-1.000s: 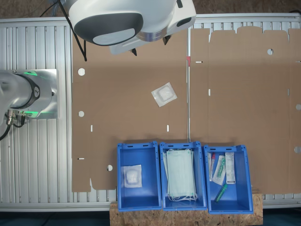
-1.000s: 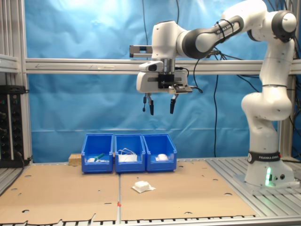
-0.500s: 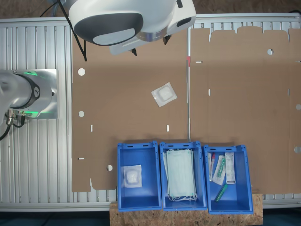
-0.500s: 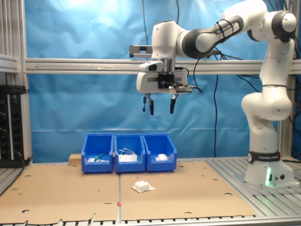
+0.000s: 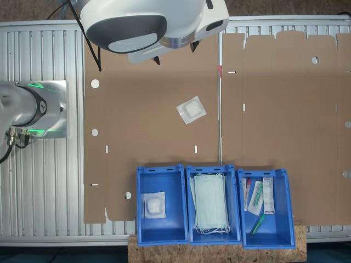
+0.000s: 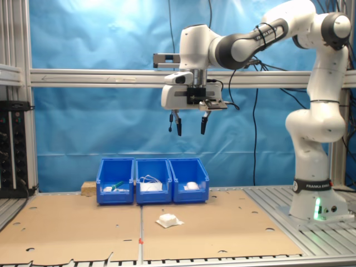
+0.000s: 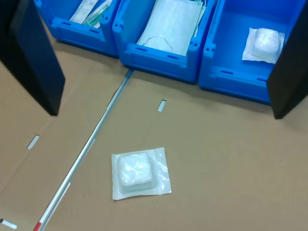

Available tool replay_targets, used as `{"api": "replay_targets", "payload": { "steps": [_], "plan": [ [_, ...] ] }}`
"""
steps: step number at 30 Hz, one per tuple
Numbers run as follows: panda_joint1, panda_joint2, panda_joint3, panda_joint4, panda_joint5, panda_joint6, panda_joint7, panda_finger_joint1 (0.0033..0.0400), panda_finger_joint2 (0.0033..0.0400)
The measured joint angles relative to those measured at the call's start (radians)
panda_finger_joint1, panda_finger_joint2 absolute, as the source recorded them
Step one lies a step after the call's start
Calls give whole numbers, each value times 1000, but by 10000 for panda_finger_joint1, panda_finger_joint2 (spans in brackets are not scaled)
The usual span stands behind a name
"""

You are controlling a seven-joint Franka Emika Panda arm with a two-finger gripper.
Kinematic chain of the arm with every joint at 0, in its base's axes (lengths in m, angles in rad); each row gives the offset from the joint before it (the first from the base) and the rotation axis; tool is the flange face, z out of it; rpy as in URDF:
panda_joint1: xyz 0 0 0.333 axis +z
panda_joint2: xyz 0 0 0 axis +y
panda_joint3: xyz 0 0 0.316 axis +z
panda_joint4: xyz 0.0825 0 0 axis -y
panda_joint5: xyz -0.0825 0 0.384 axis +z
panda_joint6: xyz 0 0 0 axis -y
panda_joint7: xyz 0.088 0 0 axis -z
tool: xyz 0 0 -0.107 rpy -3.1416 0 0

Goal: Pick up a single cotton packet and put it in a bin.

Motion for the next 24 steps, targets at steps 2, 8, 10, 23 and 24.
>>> {"api": "replay_targets", "payload": {
  "steps": [2,8,10,23,24],
  "plan": [
    [0,0,-1,-2,0,7,0,400,400],
    [-3,1,-7,-20,0,57,0,400,400],
    [-5,4,-12,-31,0,84,0,400,400],
    [-10,82,-53,-80,0,219,-5,400,400],
    [-10,87,-54,-83,0,226,-10,400,400]
  ]
}}
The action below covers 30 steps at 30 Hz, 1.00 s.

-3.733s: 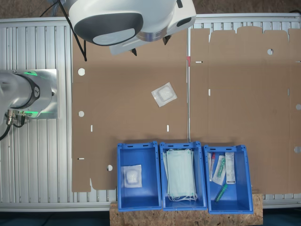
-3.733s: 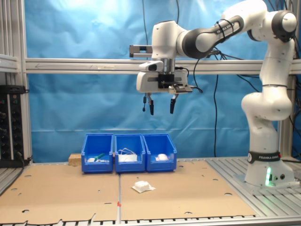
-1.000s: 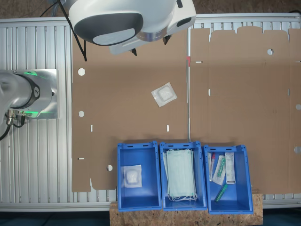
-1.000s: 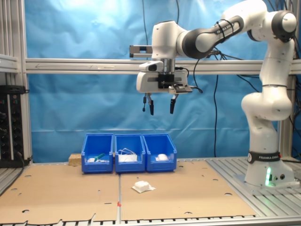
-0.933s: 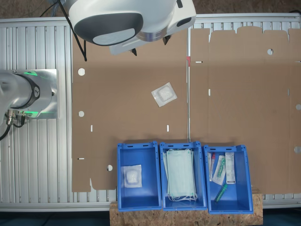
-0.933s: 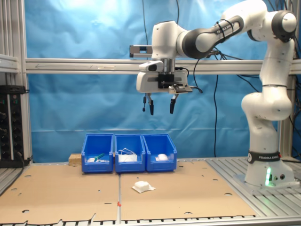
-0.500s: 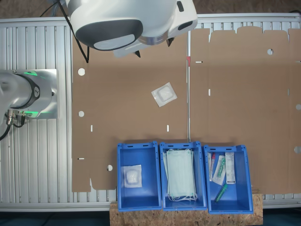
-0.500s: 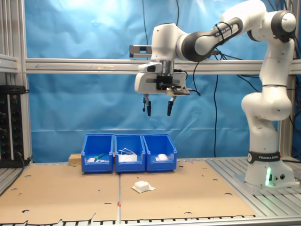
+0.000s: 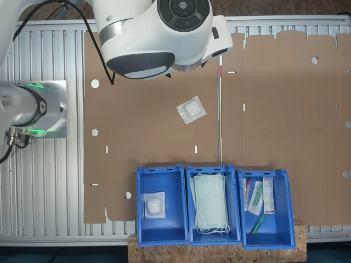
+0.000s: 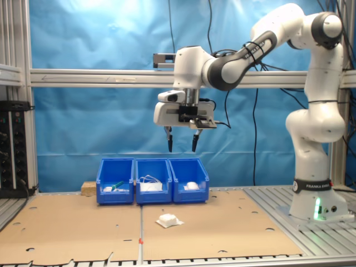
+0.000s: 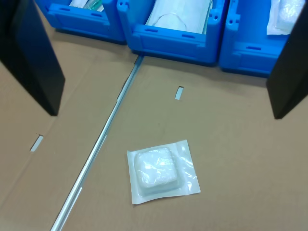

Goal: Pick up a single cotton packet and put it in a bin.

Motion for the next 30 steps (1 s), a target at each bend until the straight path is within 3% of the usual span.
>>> {"api": "replay_targets", "payload": {
  "steps": [16,30],
  "plan": [
    [0,115,-40,-4,0,128,-108,400,400],
    [-1,275,-72,-21,0,305,-159,400,400]
  ]
}}
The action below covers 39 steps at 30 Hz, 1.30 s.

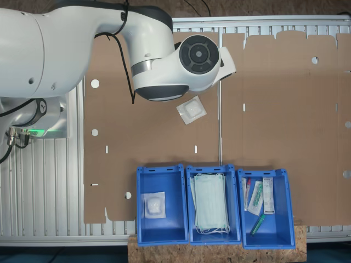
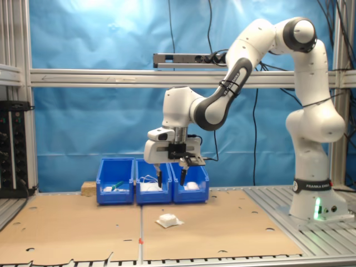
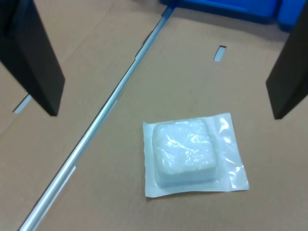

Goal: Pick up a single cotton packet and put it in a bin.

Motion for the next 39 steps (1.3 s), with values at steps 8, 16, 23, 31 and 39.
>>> {"api": "replay_targets", "payload": {
  "steps": [8,16,23,31,39],
  "plan": [
    [-1,97,-14,-7,0,116,-22,400,400],
    [-9,169,-18,-7,0,198,-36,400,400],
    [-28,219,-20,-6,0,243,-49,400,400],
    [-58,271,-21,4,0,278,-54,400,400],
    [-81,311,-21,22,0,297,-55,400,400]
  ]
}}
